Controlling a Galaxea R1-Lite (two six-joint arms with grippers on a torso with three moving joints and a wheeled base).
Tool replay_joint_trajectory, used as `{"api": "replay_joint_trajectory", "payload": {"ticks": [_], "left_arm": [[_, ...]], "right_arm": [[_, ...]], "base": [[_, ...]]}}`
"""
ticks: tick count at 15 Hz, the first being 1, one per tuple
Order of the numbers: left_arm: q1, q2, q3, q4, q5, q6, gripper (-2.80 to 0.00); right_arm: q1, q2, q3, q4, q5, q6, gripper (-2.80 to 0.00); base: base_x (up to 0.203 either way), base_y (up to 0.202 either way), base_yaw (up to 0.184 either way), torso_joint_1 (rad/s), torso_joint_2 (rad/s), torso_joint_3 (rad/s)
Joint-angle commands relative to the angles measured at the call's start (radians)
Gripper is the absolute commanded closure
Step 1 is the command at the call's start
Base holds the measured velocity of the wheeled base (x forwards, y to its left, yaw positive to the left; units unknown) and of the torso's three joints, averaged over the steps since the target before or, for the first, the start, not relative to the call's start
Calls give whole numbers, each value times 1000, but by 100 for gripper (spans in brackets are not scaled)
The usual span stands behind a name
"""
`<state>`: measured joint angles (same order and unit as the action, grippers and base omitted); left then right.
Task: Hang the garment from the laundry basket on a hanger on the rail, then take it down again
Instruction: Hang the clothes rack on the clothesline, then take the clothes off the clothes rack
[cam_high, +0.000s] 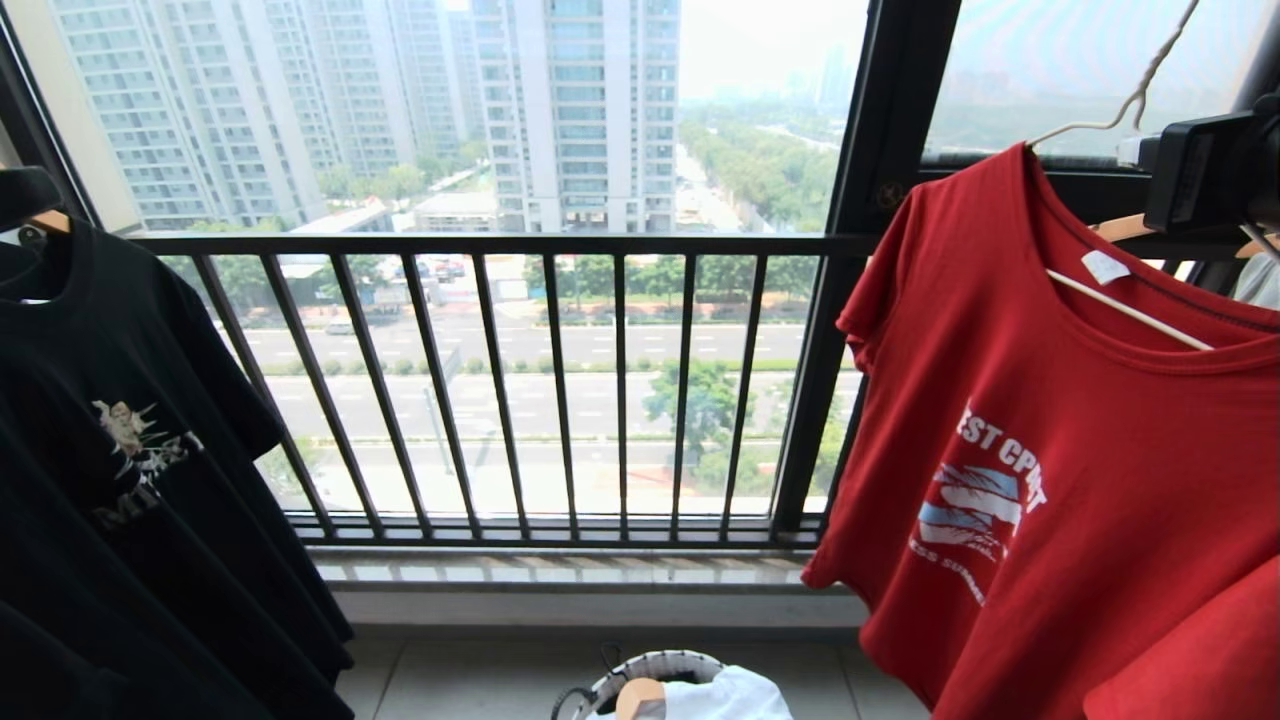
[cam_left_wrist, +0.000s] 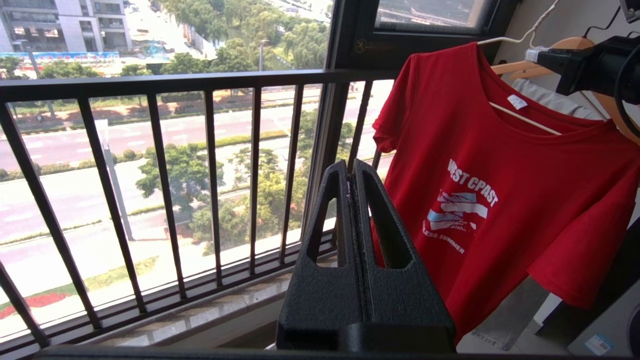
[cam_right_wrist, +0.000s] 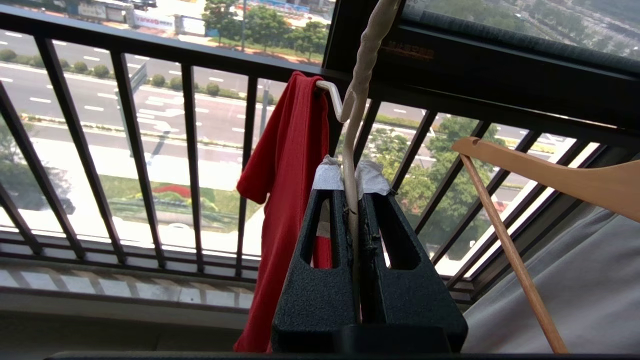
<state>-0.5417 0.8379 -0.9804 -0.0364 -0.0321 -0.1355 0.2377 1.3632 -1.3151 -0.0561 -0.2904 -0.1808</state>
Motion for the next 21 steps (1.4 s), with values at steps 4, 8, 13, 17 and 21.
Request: {"api": "replay_joint_trajectory", "payload": {"ticks": [4,8,13,17,21], "left_arm": [[0,2,1,0,-2,-1,0],[0,10,2,0,0,-1,0],[0,10,9,0,-2,1,0],[0,15,14,0,-3,2,0],[0,15,14,0,-6,2,0]], "right_arm": [[2,-44,17,7,14,1,-280],[1,-187,185,3,10,3,-280],[0,-448,298,6,-9,14,-280],[0,-684,348,54,-46,14,-280],[0,-753,332,217,-53,15,0]], "base": [[0,0,0,0,0,0],[0,0,0,0,0,0],[0,0,0,0,0,0],[0,0,0,0,0,0],[0,0,0,0,0,0]]}}
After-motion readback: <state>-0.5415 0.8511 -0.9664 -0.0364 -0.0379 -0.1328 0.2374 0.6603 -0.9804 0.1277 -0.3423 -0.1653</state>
